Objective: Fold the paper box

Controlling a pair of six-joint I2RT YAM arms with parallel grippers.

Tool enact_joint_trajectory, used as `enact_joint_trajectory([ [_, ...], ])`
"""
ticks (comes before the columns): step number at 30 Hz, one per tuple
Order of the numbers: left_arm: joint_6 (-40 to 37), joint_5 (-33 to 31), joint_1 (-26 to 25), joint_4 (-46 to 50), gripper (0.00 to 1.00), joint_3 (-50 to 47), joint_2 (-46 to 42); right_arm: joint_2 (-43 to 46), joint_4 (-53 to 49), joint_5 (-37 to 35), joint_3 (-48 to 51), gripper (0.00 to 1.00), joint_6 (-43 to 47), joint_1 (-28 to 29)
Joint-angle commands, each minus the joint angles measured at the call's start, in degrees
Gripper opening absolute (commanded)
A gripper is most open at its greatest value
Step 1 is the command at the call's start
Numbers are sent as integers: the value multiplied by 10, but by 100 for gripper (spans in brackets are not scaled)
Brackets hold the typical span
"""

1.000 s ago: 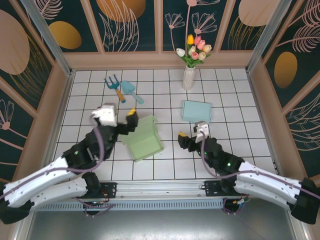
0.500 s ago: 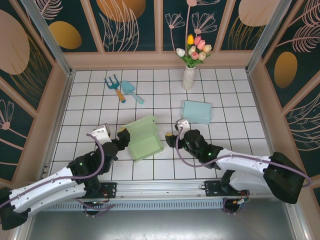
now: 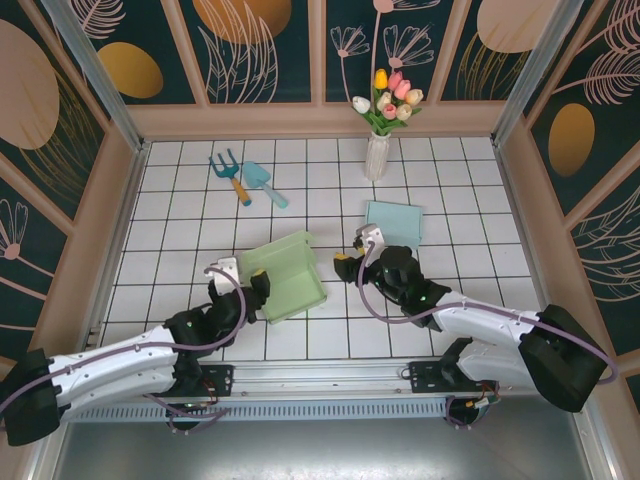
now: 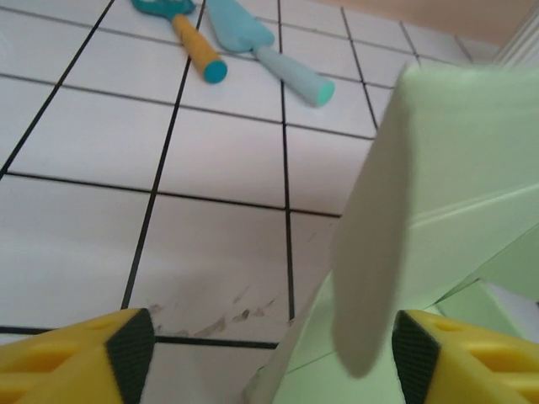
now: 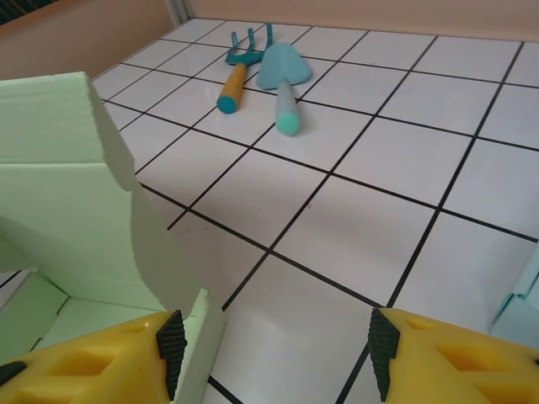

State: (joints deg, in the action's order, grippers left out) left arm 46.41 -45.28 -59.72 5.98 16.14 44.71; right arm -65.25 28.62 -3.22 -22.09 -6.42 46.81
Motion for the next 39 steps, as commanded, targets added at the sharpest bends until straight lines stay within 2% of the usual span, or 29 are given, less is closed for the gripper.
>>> enact_joint_trajectory([
  [1, -4, -10, 2, -38, 66, -14, 6, -11, 30, 21, 0, 63, 13, -2],
  [9, -50, -4, 1, -75, 32, -16, 17, -79, 40, 48, -27, 62, 56, -8],
  [16, -98, 6, 0, -117, 2, -25, 22, -118, 47, 95, -55, 61, 120, -60],
  [19, -135, 20, 1, -157, 0, -34, 18, -121, 30, 122, -70, 61, 176, -74],
  [22, -199, 56, 1, -221, 9, -49, 16, -109, -3, 160, -79, 59, 225, -91],
  [27, -325, 78, 1, -303, 10, -68, 10, -46, 16, 190, -38, 60, 253, -133],
  [29, -394, 136, 1, -324, 9, -71, 3, -18, 27, 207, -17, 59, 279, -148],
  [32, -458, 203, 1, -351, 0, -75, -8, -1, 3, 230, -12, 59, 343, -152],
  [34, -493, 245, 1, -350, 0, -72, -11, 2, -23, 260, -17, 59, 375, -172],
  [37, -514, 272, 1, -354, 0, -72, -15, 13, -72, 327, -17, 59, 450, -193],
  [39, -523, 276, 1, -359, 0, -75, -16, 14, -50, 370, 0, 58, 467, -202],
])
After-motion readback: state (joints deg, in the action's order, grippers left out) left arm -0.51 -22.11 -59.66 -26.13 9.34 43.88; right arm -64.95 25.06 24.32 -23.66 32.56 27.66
